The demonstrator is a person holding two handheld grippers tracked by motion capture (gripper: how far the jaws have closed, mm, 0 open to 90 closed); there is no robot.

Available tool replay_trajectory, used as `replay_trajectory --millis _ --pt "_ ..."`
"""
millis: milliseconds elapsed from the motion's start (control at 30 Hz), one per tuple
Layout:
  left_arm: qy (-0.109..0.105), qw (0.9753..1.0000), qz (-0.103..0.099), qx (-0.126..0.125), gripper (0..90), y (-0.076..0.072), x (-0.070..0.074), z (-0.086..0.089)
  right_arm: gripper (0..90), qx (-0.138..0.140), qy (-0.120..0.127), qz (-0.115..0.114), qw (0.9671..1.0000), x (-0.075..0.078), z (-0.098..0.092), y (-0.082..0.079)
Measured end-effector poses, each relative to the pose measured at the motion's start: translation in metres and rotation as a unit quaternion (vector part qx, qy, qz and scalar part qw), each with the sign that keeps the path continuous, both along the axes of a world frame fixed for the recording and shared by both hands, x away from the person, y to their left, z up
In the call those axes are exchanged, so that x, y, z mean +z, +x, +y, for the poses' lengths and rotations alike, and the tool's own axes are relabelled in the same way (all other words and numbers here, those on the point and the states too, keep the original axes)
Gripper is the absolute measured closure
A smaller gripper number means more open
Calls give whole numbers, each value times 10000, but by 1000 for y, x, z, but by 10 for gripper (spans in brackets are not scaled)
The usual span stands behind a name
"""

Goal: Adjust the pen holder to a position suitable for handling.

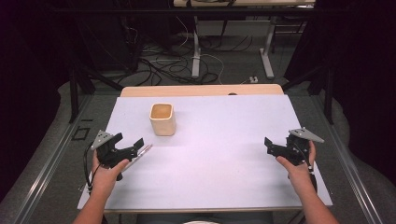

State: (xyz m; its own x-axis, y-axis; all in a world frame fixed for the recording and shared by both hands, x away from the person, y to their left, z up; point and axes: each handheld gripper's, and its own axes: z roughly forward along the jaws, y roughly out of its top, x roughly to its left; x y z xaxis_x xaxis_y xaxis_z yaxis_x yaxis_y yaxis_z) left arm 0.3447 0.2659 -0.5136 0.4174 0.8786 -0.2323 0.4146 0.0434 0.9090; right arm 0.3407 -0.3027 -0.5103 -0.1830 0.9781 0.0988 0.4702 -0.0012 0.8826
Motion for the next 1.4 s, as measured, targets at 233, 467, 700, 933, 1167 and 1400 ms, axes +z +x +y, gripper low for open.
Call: replay_trajectory --millis 233,467,700,933,1167,1400 --pt "-41 10000 -26 76 40 4 0 -1 0 -27 -84 11 10000 -1 -1 -3" --pt "-3 9998 44 187 116 12 1 -2 0 91 -228 -50 9997 -2 4 -2" --pt "-30 9995 108 302 188 22 2 -1 0 155 -268 -77 9995 -4 9 -3" --pt "-188 9990 137 369 316 36 7 -1 0 170 -300 -108 9993 -6 8 -3" --pt "98 9988 154 445 385 54 14 -7 0 202 -254 -86 9994 -5 8 -5" --pt "350 9983 189 427 405 70 28 -16 0 180 -228 -105 9995 -5 7 -6"
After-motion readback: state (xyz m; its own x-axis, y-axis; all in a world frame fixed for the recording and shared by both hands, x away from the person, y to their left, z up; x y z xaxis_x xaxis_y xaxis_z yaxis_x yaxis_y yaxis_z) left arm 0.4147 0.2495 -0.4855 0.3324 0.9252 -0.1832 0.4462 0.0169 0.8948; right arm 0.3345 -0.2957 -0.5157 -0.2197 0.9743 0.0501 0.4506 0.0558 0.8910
